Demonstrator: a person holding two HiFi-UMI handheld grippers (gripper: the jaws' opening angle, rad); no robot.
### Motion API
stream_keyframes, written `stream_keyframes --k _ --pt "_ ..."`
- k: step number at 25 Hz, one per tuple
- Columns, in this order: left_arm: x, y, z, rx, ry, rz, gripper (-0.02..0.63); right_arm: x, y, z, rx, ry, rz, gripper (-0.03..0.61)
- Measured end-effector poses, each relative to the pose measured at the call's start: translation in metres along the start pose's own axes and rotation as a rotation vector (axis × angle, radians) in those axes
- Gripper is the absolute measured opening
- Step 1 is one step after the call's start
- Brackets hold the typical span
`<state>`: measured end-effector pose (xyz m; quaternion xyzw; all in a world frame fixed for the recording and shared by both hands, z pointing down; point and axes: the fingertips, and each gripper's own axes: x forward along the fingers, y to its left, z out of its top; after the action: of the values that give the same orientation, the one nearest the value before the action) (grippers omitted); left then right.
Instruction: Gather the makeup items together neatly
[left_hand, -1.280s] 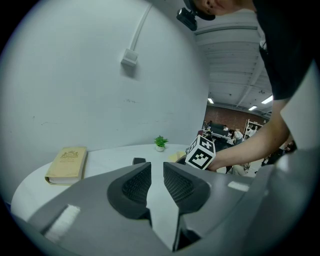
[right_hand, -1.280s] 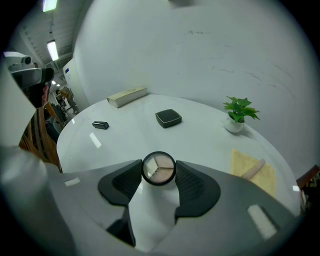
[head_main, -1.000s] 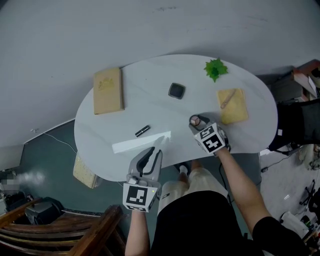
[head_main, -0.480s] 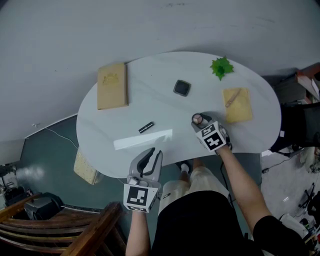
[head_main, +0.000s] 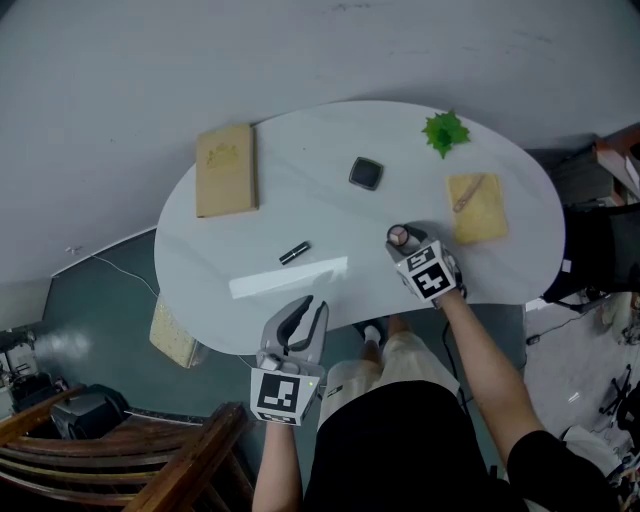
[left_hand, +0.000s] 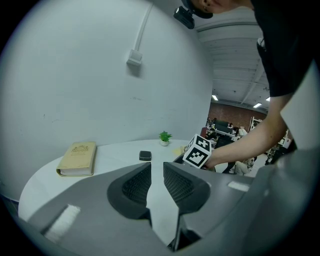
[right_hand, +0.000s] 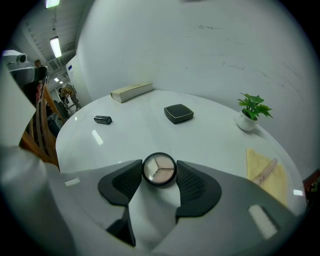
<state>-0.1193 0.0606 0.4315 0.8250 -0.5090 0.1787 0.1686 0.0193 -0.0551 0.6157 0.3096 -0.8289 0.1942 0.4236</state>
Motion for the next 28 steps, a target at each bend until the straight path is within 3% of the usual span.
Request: stream_keyframes --k 6,14,28 --pt "-0.001 -0.001 -0.001 -0.013 0.004 0.002 0.075 -0.003 0.000 0.001 -0.007 -0.004 -0.001 0.216" --pt "0.006 0.009 -0.008 0.037 0.009 0.024 0.075 -0.026 0.011 0.005 0.012 -0.036 -0.015 0.216" --pt "0.035 0.061 -0.038 0.059 0.060 0.082 0.111 -0.076 0.045 0.018 -0.010 -0.102 -0.010 0.216"
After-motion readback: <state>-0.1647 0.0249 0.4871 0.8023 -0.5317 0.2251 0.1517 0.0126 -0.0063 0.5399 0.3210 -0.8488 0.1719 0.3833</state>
